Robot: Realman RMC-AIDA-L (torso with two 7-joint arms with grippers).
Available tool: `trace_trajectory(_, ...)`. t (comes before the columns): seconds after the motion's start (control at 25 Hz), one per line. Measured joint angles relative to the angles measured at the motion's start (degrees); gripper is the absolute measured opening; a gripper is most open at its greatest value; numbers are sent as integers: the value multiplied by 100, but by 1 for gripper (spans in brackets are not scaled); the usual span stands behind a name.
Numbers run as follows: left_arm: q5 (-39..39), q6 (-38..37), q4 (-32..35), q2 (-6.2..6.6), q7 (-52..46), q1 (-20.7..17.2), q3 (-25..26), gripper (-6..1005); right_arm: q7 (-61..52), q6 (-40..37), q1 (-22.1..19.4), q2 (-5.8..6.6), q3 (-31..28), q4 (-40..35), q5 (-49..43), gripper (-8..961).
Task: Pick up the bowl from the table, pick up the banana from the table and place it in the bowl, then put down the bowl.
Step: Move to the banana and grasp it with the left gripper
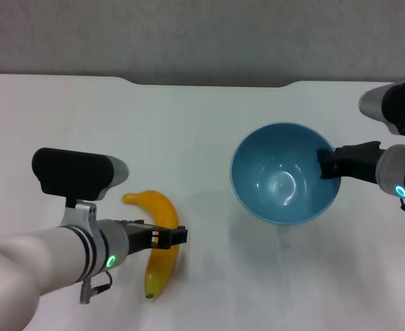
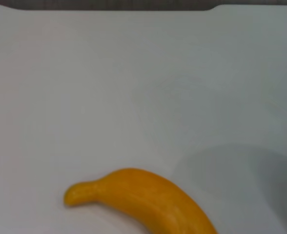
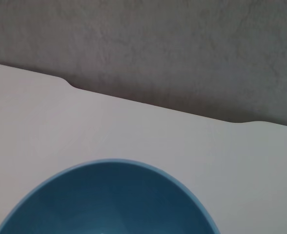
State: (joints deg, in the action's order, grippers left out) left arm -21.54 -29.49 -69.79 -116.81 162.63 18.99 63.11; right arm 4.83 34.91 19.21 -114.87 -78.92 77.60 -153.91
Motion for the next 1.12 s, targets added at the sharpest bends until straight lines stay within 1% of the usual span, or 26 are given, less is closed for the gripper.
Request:
trace_trajectory(0.24, -78, -4, 158, 5, 9, 103, -55, 872, 0, 2, -5, 9, 2, 4, 0, 35)
trace_trajectory(0.64, -77, 42, 388, -8, 12, 154, -44, 871, 0, -9, 14, 9, 26, 20, 12, 36)
trace_trajectory(0.8, -93, 20, 531, -11, 14, 279, -81, 870, 0, -11, 12, 9, 26, 20, 32, 36)
trace_trajectory(1.12, -100, 11, 581, -9, 15, 320, -123, 870, 0, -63, 36, 9, 38, 19, 66, 35)
